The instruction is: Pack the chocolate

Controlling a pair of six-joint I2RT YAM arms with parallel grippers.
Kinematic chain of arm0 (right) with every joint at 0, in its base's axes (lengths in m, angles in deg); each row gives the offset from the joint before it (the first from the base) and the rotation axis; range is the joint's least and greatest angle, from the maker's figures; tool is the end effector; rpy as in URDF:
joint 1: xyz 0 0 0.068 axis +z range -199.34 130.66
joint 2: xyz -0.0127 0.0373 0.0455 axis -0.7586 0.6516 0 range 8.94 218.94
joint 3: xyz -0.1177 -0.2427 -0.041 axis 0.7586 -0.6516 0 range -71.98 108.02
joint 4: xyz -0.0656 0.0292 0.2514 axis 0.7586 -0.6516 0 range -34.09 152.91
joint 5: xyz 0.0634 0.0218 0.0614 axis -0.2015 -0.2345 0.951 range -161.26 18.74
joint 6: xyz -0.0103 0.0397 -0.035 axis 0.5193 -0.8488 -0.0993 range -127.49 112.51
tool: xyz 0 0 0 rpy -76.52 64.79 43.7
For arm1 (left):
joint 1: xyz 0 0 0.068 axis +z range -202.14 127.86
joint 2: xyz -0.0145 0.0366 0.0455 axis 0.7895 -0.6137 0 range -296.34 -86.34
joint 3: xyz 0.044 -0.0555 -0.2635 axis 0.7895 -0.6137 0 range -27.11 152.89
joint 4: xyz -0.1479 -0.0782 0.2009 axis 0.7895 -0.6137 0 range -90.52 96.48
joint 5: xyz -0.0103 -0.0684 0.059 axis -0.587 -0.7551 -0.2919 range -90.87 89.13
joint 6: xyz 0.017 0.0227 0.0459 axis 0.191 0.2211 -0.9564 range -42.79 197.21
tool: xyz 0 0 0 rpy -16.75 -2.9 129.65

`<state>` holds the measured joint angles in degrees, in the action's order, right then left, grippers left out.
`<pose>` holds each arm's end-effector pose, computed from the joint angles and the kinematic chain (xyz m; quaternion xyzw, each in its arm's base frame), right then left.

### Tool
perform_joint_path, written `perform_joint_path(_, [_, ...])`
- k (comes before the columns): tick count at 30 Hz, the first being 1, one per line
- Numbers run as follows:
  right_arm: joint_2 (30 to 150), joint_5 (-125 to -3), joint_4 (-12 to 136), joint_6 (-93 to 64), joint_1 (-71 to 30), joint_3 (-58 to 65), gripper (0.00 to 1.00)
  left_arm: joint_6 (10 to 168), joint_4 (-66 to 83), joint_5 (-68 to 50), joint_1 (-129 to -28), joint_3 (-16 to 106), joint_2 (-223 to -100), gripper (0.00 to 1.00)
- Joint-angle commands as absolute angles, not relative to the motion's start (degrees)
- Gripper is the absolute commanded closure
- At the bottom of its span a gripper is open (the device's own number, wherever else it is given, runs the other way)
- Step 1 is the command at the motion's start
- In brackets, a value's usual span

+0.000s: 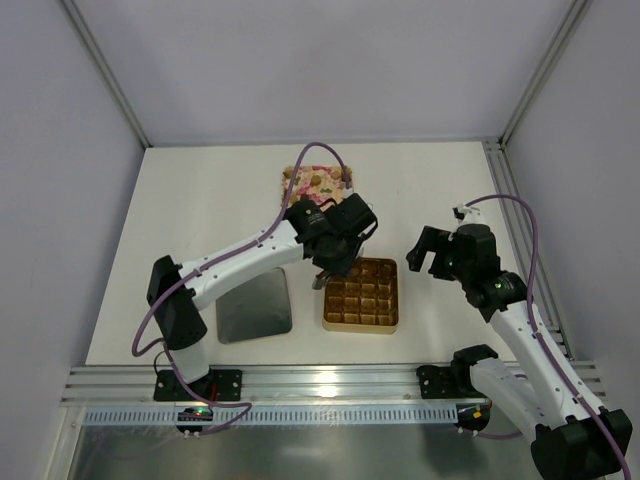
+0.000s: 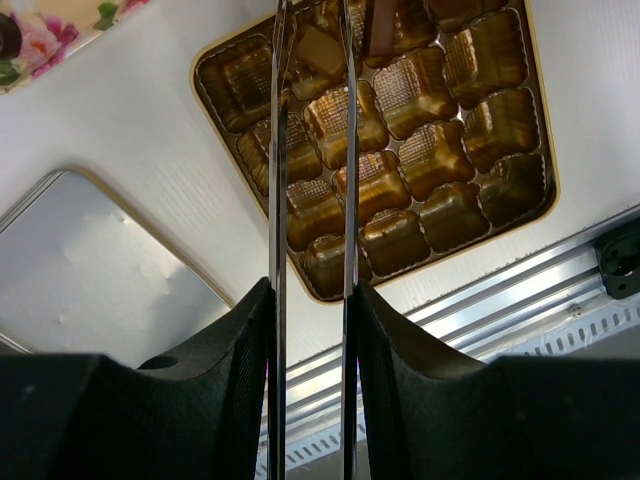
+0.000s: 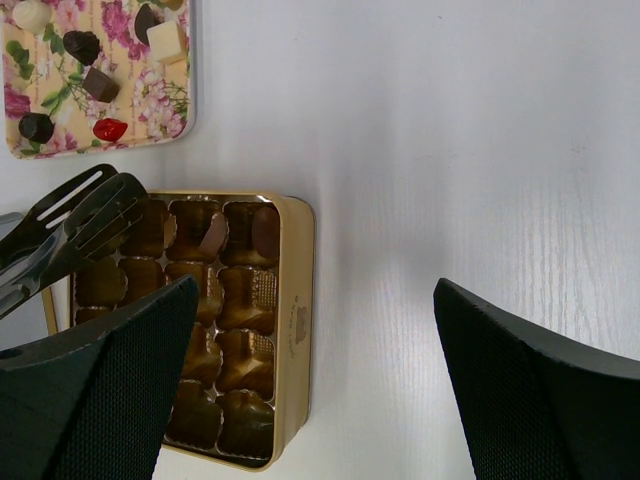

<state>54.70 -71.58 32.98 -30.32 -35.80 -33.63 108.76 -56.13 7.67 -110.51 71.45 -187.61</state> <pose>0.1689 0.0404 0.2641 0.0738 0.8932 0.1361 0.4222 0.1958 -0.3078 0.3215 0.2104 0.9513 -0.0991 0.2022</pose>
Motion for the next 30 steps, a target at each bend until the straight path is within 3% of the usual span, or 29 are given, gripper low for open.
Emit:
perform_joint_path(1, [54.6,-70.2,34.9,-30.8,-35.6,-33.4,0.00,109.1,-55.1,10.6,-110.6,73.3,-184.9,0.64])
perform_joint_path(17, [55.1,-69.7,35.1,-30.3,-35.7,-33.3,0.00,101.8,-58.9,10.8,-96.7,82.8,-191.9,0.60])
perform_joint_path(30, [54.9,-69.9,34.9,-30.0,-35.6,-33.4,0.00,97.5,-58.0,8.8,-93.6,83.6,-197.1,0.54])
